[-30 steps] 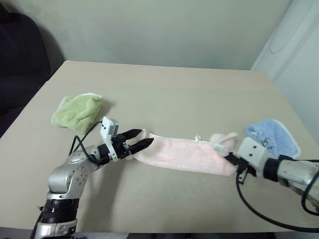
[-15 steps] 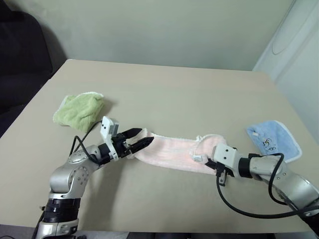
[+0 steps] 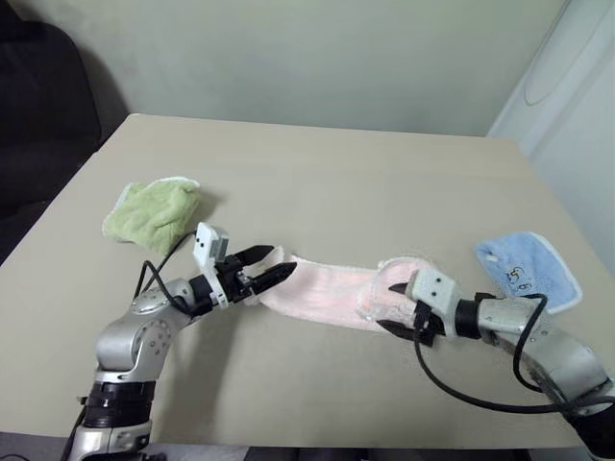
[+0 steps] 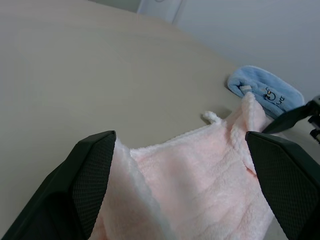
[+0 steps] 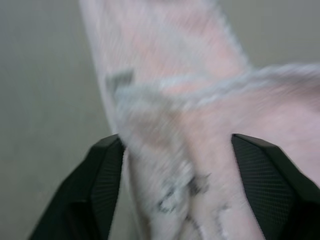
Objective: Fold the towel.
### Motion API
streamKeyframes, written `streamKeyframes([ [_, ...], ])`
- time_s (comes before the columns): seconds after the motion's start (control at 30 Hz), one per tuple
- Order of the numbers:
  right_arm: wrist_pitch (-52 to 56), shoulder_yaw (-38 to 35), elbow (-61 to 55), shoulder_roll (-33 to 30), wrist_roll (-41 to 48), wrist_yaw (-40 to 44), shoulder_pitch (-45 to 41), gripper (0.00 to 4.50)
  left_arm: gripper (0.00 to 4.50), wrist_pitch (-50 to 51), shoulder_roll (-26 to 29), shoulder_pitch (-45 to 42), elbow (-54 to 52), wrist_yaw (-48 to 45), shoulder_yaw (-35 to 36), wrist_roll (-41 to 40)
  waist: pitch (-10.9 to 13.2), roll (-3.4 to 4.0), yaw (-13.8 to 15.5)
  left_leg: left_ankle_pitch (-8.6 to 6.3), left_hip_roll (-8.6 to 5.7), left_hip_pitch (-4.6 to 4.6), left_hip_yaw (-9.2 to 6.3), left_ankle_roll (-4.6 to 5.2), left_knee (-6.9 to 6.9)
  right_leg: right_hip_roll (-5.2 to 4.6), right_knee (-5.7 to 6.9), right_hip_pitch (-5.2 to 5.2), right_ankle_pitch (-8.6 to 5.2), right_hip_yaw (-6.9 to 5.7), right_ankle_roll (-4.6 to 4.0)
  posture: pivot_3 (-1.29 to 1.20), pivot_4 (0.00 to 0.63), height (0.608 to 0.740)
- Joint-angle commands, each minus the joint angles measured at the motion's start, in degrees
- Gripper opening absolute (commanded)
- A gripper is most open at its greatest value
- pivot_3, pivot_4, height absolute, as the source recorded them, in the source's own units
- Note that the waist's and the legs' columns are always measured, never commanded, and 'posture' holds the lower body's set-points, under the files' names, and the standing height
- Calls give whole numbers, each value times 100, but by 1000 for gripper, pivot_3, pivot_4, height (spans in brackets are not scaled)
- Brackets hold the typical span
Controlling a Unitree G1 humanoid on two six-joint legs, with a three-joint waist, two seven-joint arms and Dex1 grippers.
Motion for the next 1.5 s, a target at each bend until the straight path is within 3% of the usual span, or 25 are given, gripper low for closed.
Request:
streamKeyframes([
  [0.03,285,-764,-415,-22,644,151,35,3441,4500,-124,34,-95,-47,-50,67,17,0,-1,3,1,-1,0,1,0,0,0,0,1,0,0,0,0,150,740],
  [0.07,360,-923,-451,-13,792,155,61,3441,4500,-124,38,-98,-39,-53,67,19,0,-1,4,1,-1,0,0,-1,0,0,0,1,-1,0,1,0,150,740],
  [0.17,692,-1481,-357,121,1294,38,107,2898,4500,-119,46,-119,-19,-59,66,18,2,-3,8,3,-1,-1,-1,-3,0,0,-1,2,-12,0,19,0,150,740],
  [0.27,848,-1653,-290,227,1556,11,123,1844,4500,-128,38,-165,28,-59,51,31,2,-3,8,6,-2,0,-1,-5,0,0,0,2,-28,1,45,0,150,740],
  [0.43,640,-1319,246,531,1207,-181,-57,8,4500,-135,3,-223,51,-50,5,45,3,-1,6,9,0,1,-3,-6,0,2,4,0,-23,0,37,0,150,740],
  [0.5,341,-1077,690,731,892,-232,-117,8,4500,-131,-4,-244,41,-45,-7,44,3,-2,5,9,0,3,-3,-4,-1,2,4,0,5,1,-9,0,150,740],
  [0.8,-1010,-412,2474,1208,-225,-49,148,8,4500,-71,98,-109,-147,-4,121,-28,4,1,22,7,-1,3,-13,-2,-6,1,5,2,18,-2,-27,0,150,740],
  [1.07,-1506,-480,2533,1505,-281,-40,169,8,4500,153,312,175,-473,107,513,-313,-1,-5,-1,7,2,21,-13,-6,-6,3,4,15,14,-3,-21,0,150,740],
  [1.3,-1376,-919,1608,1415,106,-32,88,8,4500,1293,289,844,-1182,912,1761,-2068,4,4,-24,-3,2,14,-11,-20,-13,4,5,3,18,-4,-27,0,150,740],
  [1.5,-1340,-850,1537,1489,36,-87,-240,8,4500,1909,124,1823,-1672,2286,2493,-4050,15,17,-30,-5,2,21,-10,-21,-12,5,1,10,6,-3,-11,0,150,740],
])
